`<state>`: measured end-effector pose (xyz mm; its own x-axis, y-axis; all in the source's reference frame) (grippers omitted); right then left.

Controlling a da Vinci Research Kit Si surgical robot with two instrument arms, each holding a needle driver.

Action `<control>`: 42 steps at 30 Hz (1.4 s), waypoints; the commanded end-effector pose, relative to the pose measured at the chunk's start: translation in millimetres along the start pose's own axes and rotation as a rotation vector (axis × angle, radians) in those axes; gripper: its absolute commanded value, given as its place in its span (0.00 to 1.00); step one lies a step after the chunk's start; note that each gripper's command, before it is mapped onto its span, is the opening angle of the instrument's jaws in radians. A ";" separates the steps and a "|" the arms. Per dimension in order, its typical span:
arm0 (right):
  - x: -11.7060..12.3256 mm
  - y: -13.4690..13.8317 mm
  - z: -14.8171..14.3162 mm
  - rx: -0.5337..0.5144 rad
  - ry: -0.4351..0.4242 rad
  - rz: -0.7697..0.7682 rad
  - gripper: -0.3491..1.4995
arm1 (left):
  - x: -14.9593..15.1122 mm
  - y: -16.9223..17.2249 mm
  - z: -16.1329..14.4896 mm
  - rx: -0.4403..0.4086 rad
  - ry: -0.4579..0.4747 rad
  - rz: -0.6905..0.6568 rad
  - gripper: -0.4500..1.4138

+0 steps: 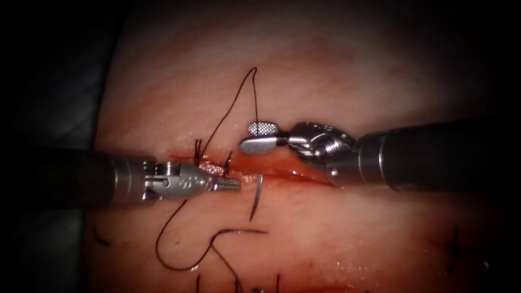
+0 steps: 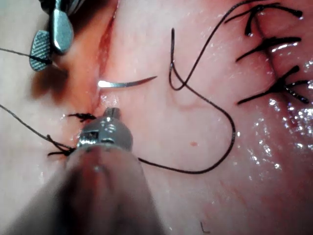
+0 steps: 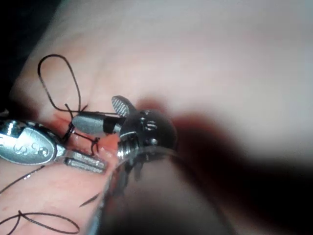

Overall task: Wound Closure
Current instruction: Grab the suture needle and pull with through with the left driver.

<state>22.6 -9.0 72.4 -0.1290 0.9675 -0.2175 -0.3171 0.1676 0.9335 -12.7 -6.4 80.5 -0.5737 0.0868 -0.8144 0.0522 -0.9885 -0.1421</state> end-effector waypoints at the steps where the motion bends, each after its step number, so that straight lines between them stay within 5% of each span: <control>1: 0.8 1.4 -0.3 0.009 0.012 -0.017 0.76 | -0.1 0.3 0.8 -0.015 0.026 0.021 0.04; 13: 2.0 4.2 -2.5 0.013 0.041 -0.025 0.69 | 1.4 1.9 0.6 -0.056 0.181 0.205 0.45; 16: 1.6 4.4 -2.7 0.009 0.043 -0.030 0.69 | 1.8 1.8 1.0 -0.057 0.194 0.229 0.66; 33: -0.6 4.4 -2.7 0.013 0.051 -0.055 0.64 | 0.5 0.8 5.1 -0.027 0.198 0.262 0.46; 42: -0.9 4.5 -3.2 0.008 0.055 -0.058 0.62 | -0.3 -0.4 6.6 -0.010 0.203 0.266 0.59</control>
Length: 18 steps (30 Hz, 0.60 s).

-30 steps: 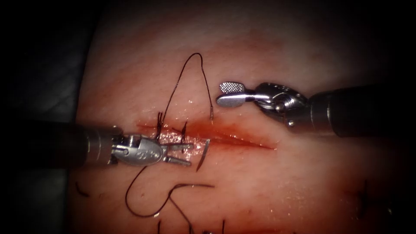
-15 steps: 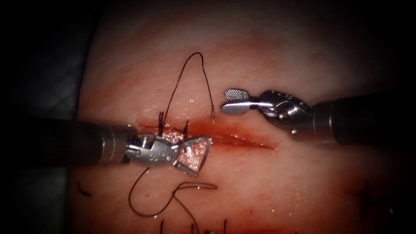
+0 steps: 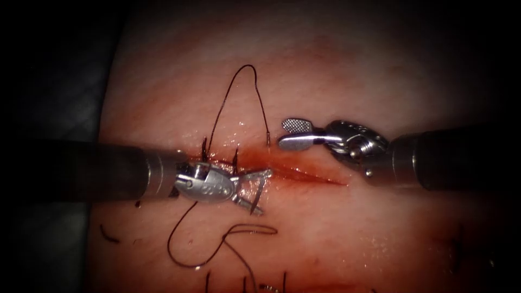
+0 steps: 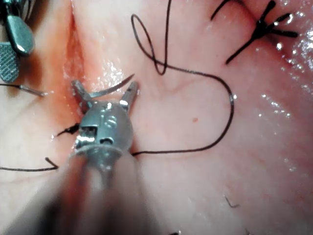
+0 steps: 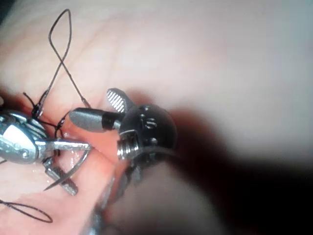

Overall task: Wound Closure
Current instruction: Grab the suture needle and pull with through with the left driver.

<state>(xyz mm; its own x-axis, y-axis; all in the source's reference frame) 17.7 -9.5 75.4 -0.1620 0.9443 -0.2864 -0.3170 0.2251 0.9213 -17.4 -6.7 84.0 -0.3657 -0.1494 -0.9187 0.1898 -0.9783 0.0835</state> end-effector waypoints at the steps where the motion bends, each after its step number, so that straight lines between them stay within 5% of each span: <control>1: -0.4 0.2 0.5 -0.002 0.003 0.001 0.62 | -0.4 0.0 0.7 0.009 0.005 0.002 0.56; 3: -0.4 0.3 0.3 -0.002 0.006 0.001 0.62 | -0.6 -0.1 0.7 0.014 0.006 0.003 0.48; 6: -0.4 0.4 -0.1 -0.007 0.013 0.002 0.62 | -0.9 -0.1 0.3 0.015 0.006 -0.025 0.00; 10: -0.4 0.5 -0.7 -0.013 0.035 0.005 0.59 | -0.5 -0.3 -0.2 0.021 0.019 -0.153 0.00; 11: -0.4 0.5 -1.0 -0.026 0.044 0.006 0.35 | -0.1 -0.5 -0.6 0.010 0.039 -0.198 0.00; 12: -0.4 0.5 -1.2 -0.038 0.049 0.007 0.30 | 0.1 -0.5 -0.7 0.011 0.050 -0.223 0.00; 18: -0.5 0.4 -1.3 -0.048 0.053 0.008 0.44 | 2.6 -1.2 -2.4 -0.021 0.144 -0.444 0.00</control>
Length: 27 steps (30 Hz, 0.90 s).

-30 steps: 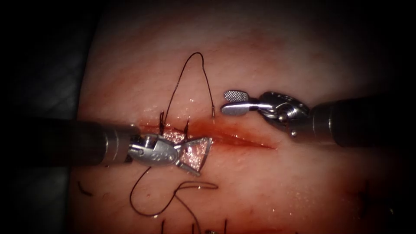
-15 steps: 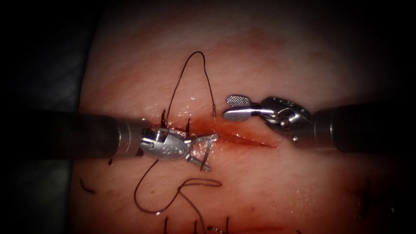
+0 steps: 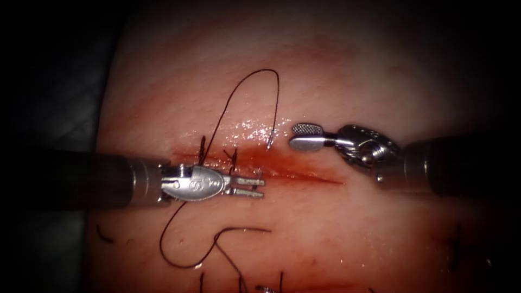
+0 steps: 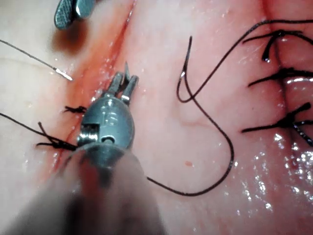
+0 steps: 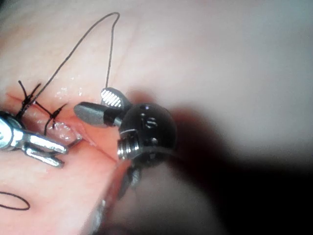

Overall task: Wound Closure
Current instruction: Grab the suture needle and pull with through with the left driver.

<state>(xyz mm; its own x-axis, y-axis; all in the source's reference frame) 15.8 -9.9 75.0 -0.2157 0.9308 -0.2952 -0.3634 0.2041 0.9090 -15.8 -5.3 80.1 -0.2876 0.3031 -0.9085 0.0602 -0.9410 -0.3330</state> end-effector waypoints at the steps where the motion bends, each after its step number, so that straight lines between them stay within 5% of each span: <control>1: -0.6 0.1 0.6 0.004 -0.003 0.000 0.44 | 0.2 0.1 0.6 -0.016 0.015 -0.050 0.00; 9: -1.6 0.0 0.6 -0.002 -0.013 -0.011 0.43 | 4.8 0.7 -0.1 -0.136 0.105 -0.423 0.00; 22: -2.9 0.4 0.5 -0.008 -0.030 0.007 0.43 | 10.6 3.6 -0.8 -0.299 0.115 -0.444 0.00; 27: -3.0 0.6 0.0 -0.005 -0.036 0.004 0.45 | 13.4 4.3 -2.3 -0.245 0.107 -0.308 0.00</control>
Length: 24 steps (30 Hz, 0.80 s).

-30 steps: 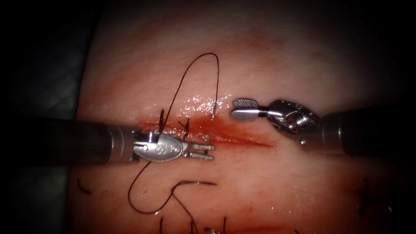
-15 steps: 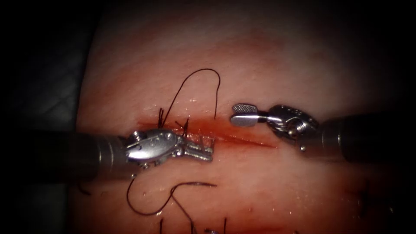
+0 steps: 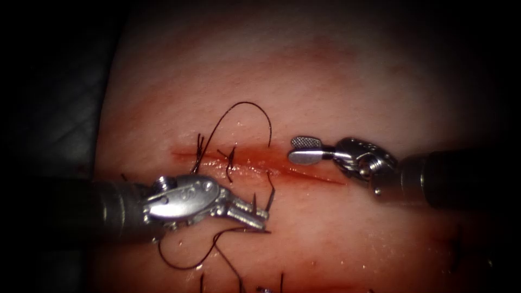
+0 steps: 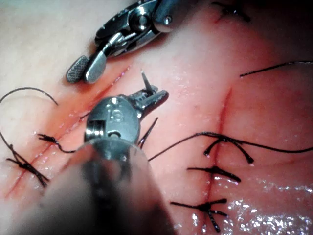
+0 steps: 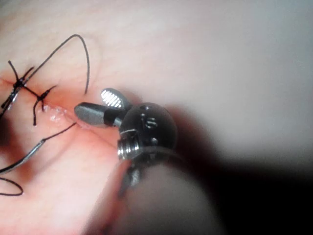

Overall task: Wound Closure
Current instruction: Grab the suture needle and pull with through with the left driver.

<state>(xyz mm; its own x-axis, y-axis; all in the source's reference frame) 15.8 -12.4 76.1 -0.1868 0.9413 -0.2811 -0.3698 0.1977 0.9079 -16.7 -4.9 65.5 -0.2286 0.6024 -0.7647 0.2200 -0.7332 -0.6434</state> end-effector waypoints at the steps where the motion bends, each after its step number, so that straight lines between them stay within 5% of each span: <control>1: -0.4 0.3 0.3 0.003 -0.006 -0.001 0.46 | 0.2 -0.1 0.4 0.021 -0.012 0.046 0.00; 3: -0.2 0.7 -0.3 -0.003 -0.005 -0.001 0.47 | 2.8 1.2 -0.4 0.090 0.006 0.245 0.00; 10: -0.2 0.9 -0.6 -0.014 -0.004 -0.003 0.45 | 7.6 2.2 -1.4 0.198 -0.012 0.541 0.00; 24: -0.7 1.2 -0.6 -0.022 -0.008 0.008 0.41 | 17.1 -0.8 -5.6 0.429 -0.065 0.828 0.00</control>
<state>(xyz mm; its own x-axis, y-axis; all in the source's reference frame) 14.3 -12.8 76.7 -0.1828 0.9451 -0.2709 -0.3911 0.1830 0.9020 -15.1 7.7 52.2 -0.2176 -0.1779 -0.9597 -0.0331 -0.9813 0.1894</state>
